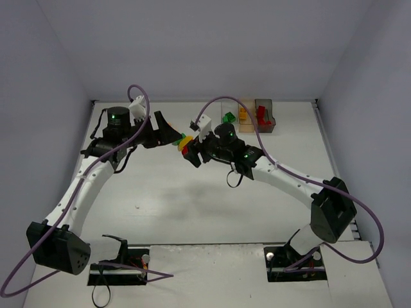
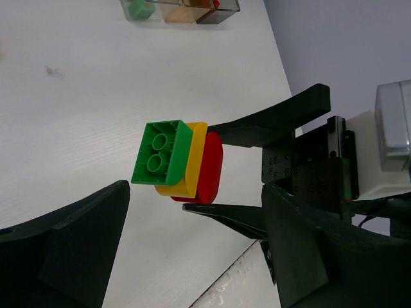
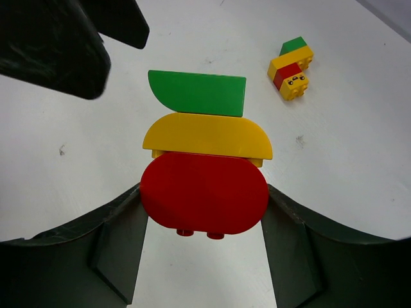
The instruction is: Sort the legos into containers by color
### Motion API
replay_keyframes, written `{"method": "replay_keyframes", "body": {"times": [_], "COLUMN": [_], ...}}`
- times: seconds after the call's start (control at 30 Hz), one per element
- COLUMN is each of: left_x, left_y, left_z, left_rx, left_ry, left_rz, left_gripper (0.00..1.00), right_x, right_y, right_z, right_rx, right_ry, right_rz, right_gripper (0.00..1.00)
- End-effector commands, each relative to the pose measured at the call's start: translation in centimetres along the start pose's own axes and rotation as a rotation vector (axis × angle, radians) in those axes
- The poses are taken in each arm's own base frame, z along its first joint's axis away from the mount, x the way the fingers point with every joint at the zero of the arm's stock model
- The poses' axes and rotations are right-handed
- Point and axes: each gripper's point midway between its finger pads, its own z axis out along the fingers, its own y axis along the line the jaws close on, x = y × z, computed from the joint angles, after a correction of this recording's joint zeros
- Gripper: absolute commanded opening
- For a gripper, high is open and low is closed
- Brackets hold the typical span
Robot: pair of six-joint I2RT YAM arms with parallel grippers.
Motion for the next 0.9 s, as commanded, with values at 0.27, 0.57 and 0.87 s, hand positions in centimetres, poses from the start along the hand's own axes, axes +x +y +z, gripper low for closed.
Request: {"method": "replay_keyframes", "body": {"times": [0.27, 0.57, 0.87], "left_x": [-0.8, -0.7, -0.6], "left_y": [-1.5, -1.9, -2.6], "left_z": [1.8, 3.1, 3.3], "left_rx": [0.124, 0.191, 0.242], "left_ry": [0.026, 0.061, 0.086], "left_rz": [-0.078, -0.129, -0.145], "left_gripper": [0.77, 0.67, 0.52], "right_x": [-4.8, -5.5, -5.6], "right_y": [0.9, 1.0, 0.9], "right_z": [-1.9, -2.5, -2.6], "right_rx": [-0.015, -0.011, -0.004], "right_ry": [-0.132, -0.147, -0.150], "right_rz": [-0.044, -0.046, -0.042], "right_gripper": [0.01, 0.02, 0.02]}}
